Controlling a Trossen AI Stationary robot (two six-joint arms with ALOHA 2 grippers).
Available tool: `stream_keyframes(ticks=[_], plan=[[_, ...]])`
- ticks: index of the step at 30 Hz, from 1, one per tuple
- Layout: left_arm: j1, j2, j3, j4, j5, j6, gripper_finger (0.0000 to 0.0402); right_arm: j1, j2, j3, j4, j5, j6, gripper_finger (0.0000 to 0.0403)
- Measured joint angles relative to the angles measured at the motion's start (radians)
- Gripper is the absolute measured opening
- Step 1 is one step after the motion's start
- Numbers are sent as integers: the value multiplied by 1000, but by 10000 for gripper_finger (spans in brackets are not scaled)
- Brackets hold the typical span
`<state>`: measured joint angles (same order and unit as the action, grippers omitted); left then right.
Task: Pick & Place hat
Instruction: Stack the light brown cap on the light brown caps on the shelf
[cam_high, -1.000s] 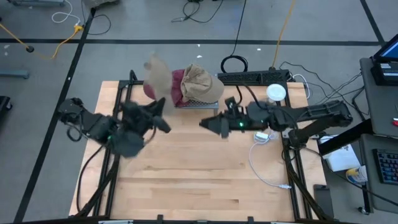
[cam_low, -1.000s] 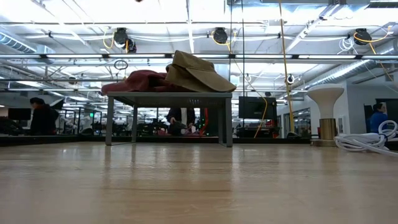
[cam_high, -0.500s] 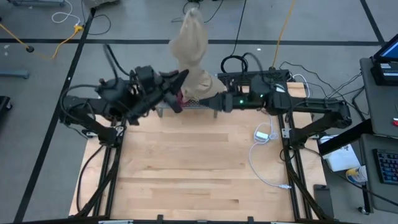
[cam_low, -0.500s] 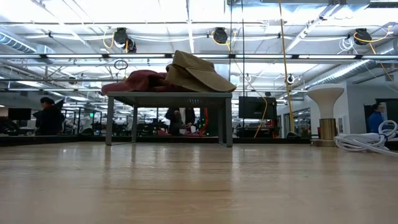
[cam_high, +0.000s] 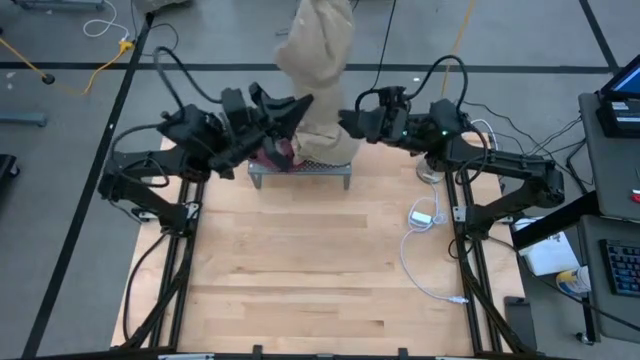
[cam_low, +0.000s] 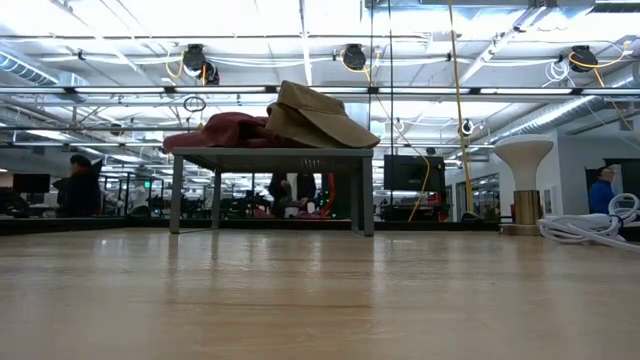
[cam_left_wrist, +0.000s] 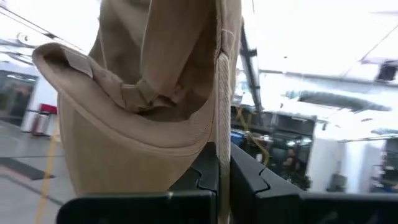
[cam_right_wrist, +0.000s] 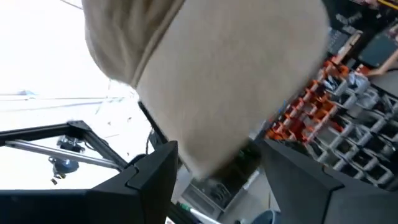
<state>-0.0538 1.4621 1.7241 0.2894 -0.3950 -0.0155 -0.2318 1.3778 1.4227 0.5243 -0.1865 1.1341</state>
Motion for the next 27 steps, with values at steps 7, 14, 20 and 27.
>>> stream_keyframes(ticks=[7, 14, 20, 27], plan=[[16, 42, 0, 26, 49, -20, 8, -11, -1, -1, 63, -3, -7, 223], [12, 40, 1, 33, 52, -2, 8, -3, -7, -1, 78, -32, -44, 163], [12, 40, 1, 19, 50, -5, 34, -3, -16, -1, 86, -87, -38, 91], [12, 41, 0, -71, 41, -93, 85, -2, -29, -1, 56, -139, -57, 13]])
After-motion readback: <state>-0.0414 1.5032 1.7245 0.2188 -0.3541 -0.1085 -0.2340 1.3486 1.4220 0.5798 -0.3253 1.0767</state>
